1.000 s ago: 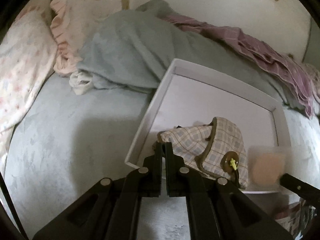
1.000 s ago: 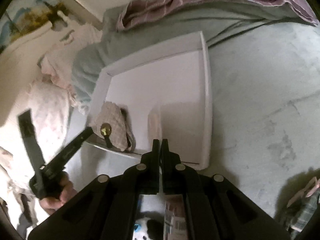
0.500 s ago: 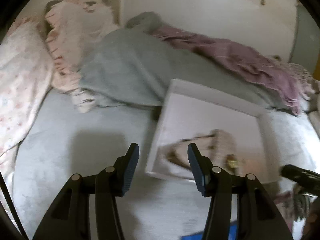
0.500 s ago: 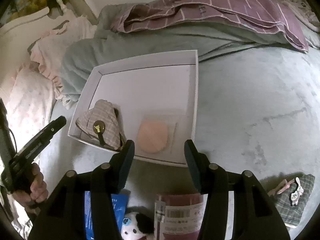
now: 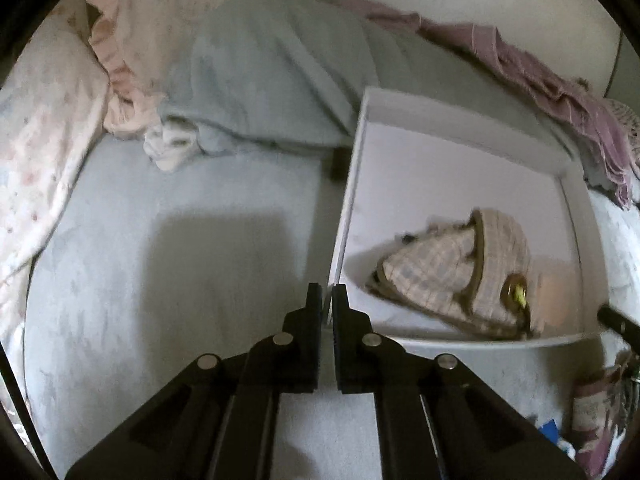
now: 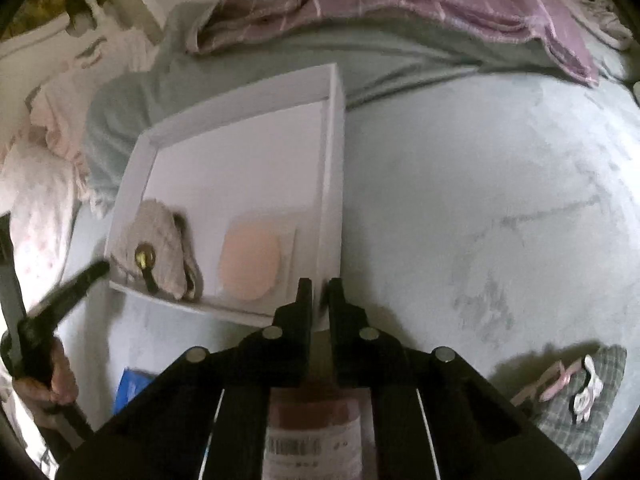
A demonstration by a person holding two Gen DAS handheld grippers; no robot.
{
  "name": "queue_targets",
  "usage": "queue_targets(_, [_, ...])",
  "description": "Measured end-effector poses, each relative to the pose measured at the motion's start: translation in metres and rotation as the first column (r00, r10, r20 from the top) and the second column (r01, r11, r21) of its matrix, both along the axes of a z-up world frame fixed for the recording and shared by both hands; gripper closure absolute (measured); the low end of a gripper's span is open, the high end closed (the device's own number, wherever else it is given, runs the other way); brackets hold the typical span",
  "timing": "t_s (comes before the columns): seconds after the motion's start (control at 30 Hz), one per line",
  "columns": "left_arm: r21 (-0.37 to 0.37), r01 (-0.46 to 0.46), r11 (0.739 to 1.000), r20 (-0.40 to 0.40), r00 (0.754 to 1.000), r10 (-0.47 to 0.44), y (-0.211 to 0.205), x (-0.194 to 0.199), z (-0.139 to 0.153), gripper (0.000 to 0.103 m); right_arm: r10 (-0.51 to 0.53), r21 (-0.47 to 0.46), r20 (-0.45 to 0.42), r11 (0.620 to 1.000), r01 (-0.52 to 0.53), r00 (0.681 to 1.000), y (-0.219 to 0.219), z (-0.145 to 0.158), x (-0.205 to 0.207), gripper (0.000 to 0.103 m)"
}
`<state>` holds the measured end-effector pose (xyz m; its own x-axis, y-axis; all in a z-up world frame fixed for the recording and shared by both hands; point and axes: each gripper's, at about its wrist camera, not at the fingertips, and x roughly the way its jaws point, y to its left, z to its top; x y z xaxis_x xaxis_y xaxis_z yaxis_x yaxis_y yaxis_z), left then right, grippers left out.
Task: Organize soft objects
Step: 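Withdraw both open tools from the tray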
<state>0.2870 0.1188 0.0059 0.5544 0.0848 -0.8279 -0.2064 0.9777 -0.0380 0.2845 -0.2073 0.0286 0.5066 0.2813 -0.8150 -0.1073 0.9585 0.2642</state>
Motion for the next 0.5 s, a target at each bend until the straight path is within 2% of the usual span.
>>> queue_targets(0.03, [-0.012, 0.000, 1.000, -0.001, 1.000, 0.000, 0.001, -0.003, -0.001, 0.100, -0.013, -0.003, 0.028, 1.000, 0.013, 1.000, -0.002, 0.001, 0.000, 0.095])
queue_targets(0.2, [-0.072, 0.024, 0.997, -0.045, 0.999, -0.027, -0.004, -0.020, 0.000, 0.100, -0.047, 0.010, 0.047, 0.999, 0.046, 0.998, -0.014, 0.002, 0.004, 0.095])
queue_targets(0.3, [-0.030, 0.056, 0.998, -0.031, 0.998, -0.057, -0.013, -0.030, 0.001, 0.100, -0.062, 0.017, 0.066, 0.998, 0.061, 0.996, -0.017, 0.004, 0.004, 0.094])
queue_targets(0.43, [-0.070, 0.044, 0.997, -0.011, 0.999, -0.045, -0.009, -0.030, 0.004, 0.099, -0.056, -0.020, 0.099, 0.998, 0.058, 0.994, -0.014, 0.013, -0.001, 0.092])
queue_targets(0.5, [-0.080, 0.045, 0.996, -0.006, 0.999, -0.045, -0.010, -0.034, 0.012, 0.097, -0.022, 0.002, 0.111, 1.000, 0.022, 0.994, -0.012, 0.020, -0.005, 0.092])
